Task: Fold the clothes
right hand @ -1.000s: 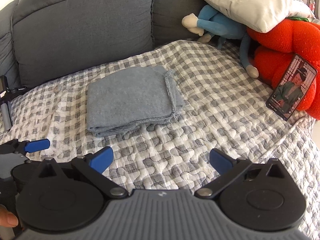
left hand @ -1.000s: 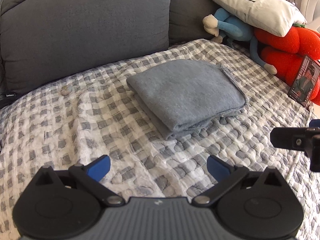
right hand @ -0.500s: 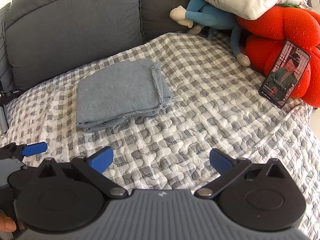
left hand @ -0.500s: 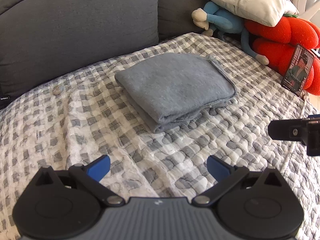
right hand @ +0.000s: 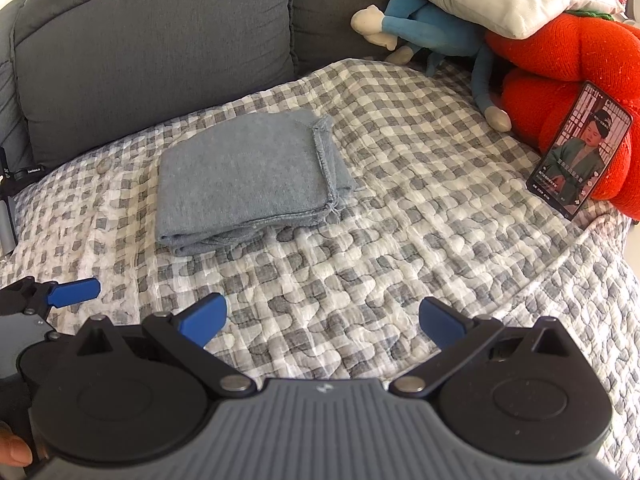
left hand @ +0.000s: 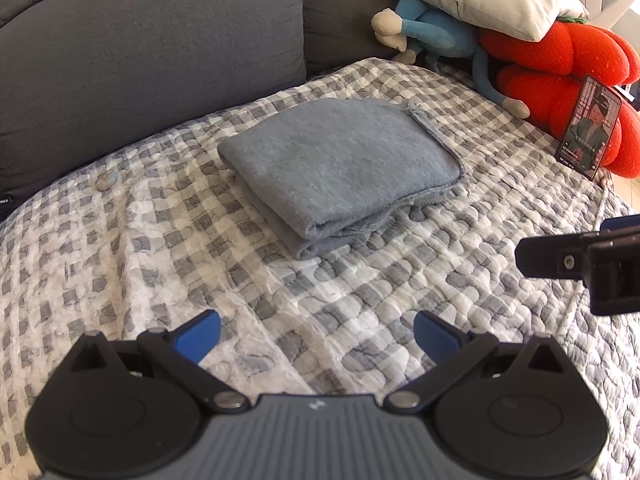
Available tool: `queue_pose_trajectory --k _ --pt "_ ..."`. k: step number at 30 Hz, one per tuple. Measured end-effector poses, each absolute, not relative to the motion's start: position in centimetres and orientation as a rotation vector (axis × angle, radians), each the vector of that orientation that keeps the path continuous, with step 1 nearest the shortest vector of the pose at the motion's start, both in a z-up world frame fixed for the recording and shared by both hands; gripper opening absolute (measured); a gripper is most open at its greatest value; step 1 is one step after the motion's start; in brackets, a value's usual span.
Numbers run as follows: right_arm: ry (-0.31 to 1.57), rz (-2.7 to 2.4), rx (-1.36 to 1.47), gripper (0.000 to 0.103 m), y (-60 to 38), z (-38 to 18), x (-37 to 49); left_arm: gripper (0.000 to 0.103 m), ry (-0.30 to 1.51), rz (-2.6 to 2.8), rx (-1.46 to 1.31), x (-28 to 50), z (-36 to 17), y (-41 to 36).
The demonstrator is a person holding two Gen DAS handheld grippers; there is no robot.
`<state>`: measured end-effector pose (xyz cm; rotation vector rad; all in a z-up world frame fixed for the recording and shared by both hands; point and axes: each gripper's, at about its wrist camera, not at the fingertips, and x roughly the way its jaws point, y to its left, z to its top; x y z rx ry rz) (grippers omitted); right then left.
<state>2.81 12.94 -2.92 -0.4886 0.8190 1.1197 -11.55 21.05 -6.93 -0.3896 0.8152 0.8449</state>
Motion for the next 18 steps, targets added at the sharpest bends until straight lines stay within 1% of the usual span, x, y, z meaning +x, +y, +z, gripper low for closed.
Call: queue_pose_trajectory --k 18 --pt "0.820 1.134 -0.518 0.103 13.13 -3.14 2.21 0.103 0.816 0.832 -0.395 -11.50 -6.93 20.75"
